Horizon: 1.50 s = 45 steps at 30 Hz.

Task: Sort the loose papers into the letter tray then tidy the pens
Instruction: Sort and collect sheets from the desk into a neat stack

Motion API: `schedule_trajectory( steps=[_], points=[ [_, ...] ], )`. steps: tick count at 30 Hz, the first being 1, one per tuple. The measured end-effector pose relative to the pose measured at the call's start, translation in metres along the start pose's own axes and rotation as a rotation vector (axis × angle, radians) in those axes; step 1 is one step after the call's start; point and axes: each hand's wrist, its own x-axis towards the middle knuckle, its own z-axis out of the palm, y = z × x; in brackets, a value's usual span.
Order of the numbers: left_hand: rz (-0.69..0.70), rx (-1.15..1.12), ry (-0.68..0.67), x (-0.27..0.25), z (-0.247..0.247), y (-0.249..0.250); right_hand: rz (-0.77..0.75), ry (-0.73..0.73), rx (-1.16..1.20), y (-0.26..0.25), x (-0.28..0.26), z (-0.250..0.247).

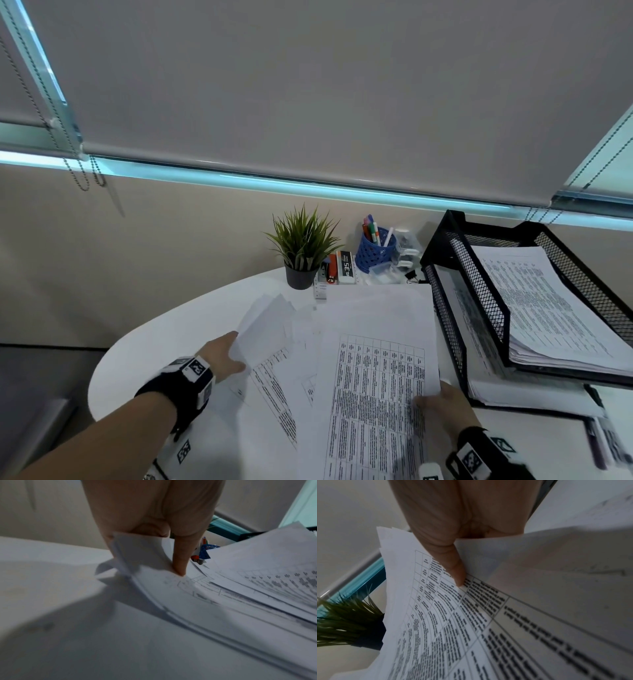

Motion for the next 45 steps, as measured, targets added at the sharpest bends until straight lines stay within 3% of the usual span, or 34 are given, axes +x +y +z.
schedule_trajectory(
  steps=[8,13,16,19,22,26,33,36,39,42,45],
  points=[
    [-0.149,0.141,-0.208,-0.006,-0.027,-0.006,-0.063,0.068,-0.177,-0.009,-0.004,0.005],
    [-0.103,0.236,-0.180,-0.013,-0.030,-0.006,-0.160,0.016,-0.531,-0.031,-0.001,0.013],
    [-0.141,-0.032,0.008,-0.005,-0.025,-0.014,-0.181,-0.040,-0.633,-0.043,-0.002,0.023],
    [-0.281,-0.502,0.214,0.001,-0.022,-0.023,-0.156,-0.032,-0.660,-0.045,-0.002,0.029],
    [-0.368,-0.932,0.233,-0.002,-0.020,-0.027,-0.121,-0.029,-0.689,-0.042,-0.001,0.036],
    [-0.387,-1.174,0.249,-0.009,-0.009,-0.029,-0.085,0.000,-0.644,-0.044,-0.004,0.047],
    [-0.448,-1.356,0.244,-0.026,0.011,-0.002,-0.185,-0.124,-0.687,-0.049,-0.010,0.071],
    [-0.351,-1.470,0.125,-0.021,0.032,-0.008,-0.168,-0.109,-0.696,-0.052,-0.014,0.074],
    [-0.333,-1.405,0.004,0.001,0.065,-0.030,-0.174,-0.103,-0.640,-0.047,-0.014,0.079],
    [-0.275,-1.344,-0.083,-0.027,0.059,-0.010,-0.162,-0.142,-0.580,-0.044,-0.016,0.086],
    [-0.274,-1.359,-0.054,-0.044,0.059,0.003,-0.136,-0.201,-0.509,-0.045,-0.021,0.089]
  ],
)
